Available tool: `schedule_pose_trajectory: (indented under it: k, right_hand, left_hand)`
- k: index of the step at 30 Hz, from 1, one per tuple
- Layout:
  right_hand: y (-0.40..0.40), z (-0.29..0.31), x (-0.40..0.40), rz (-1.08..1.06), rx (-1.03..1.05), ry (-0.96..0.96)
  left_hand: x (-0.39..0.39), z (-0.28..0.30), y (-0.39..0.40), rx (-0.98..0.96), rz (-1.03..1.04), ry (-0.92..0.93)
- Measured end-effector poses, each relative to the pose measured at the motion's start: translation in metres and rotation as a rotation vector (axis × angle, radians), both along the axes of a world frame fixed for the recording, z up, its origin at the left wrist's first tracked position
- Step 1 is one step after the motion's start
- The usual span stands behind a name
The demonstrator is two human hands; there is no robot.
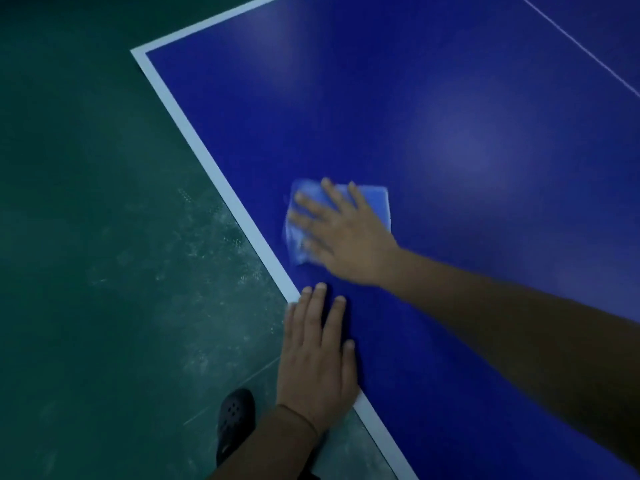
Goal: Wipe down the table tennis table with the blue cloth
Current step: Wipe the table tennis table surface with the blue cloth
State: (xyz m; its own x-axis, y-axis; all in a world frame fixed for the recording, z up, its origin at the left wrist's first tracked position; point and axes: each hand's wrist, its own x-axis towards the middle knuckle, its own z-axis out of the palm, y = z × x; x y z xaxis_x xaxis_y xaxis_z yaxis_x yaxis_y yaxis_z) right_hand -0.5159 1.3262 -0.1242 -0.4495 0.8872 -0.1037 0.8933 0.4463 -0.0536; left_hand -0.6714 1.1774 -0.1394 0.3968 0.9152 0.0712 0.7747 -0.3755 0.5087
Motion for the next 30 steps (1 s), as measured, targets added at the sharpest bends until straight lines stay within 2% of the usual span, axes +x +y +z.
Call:
schedule_pose_trajectory:
  k: [2, 4, 5, 6, 8, 9, 10, 12, 14, 16, 19, 23, 26, 27, 28, 30]
  right_hand:
    - [-0.04, -0.002, 0.014, 0.242, -0.062, 0.019]
    - [-0.03, -0.004, 0.039, 0.309, -0.02, -0.072]
    - [-0.012, -0.008, 0.048, 0.2, 0.038, -0.117]
    - [0.01, -0.009, 0.053, -0.005, 0.084, -0.116]
    - [0.041, 0.002, 0.044, -0.475, 0.057, -0.014]
    - [0.047, 0.005, 0.03, -0.608, 0.024, 0.047]
    - [0.044, 0.006, 0.011, -0.647, 0.011, 0.096]
    - [0.016, 0.004, -0.031, -0.556, 0.016, 0.1]
    - [-0.045, 0.002, -0.056, -0.451, 0.032, 0.109]
    - [-0.124, 0.002, -0.053, -0.486, 0.032, 0.129]
    - [-0.247, 0.002, 0.001, -0.712, -0.019, -0.003]
    - [-0.372, 0.003, 0.084, -1.294, -0.163, -0.138]
    - [-0.355, 0.007, 0.075, -1.589, -0.102, -0.113]
    - [-0.332, 0.007, 0.059, -1.615, -0.037, -0.081]
    - [-0.308, 0.007, 0.035, -1.565, 0.044, -0.047]
    - [-0.265, 0.007, -0.025, -1.333, 0.113, 0.023]
  left_hand:
    - [-0.022, -0.004, -0.006, 0.003, 0.042, -0.018]
    - [-0.044, -0.007, -0.011, -0.016, 0.04, -0.013]
    - [-0.053, -0.007, -0.012, -0.031, 0.039, -0.013]
    - [-0.061, -0.005, -0.013, -0.047, 0.042, -0.013]
    - [-0.074, -0.001, -0.012, -0.066, 0.053, -0.002]
    - [-0.078, 0.001, -0.011, -0.066, 0.056, 0.003]
    - [-0.08, 0.002, -0.009, -0.06, 0.057, 0.007]
    - [-0.083, 0.005, -0.008, -0.035, 0.056, 0.01]
    - [-0.082, 0.008, -0.007, -0.019, 0.053, -0.001]
    - [-0.078, 0.013, -0.009, -0.021, 0.031, -0.009]
    - [-0.067, 0.021, -0.014, -0.036, -0.055, -0.008]
    - [-0.052, 0.024, -0.02, -0.08, -0.146, -0.023]
    - [-0.04, 0.027, -0.026, -0.105, -0.216, -0.039]
    - [-0.038, 0.027, -0.027, -0.11, -0.235, -0.046]
    - [-0.038, 0.026, -0.027, -0.112, -0.255, -0.052]
    - [-0.04, 0.026, -0.024, -0.05, -0.327, -0.051]
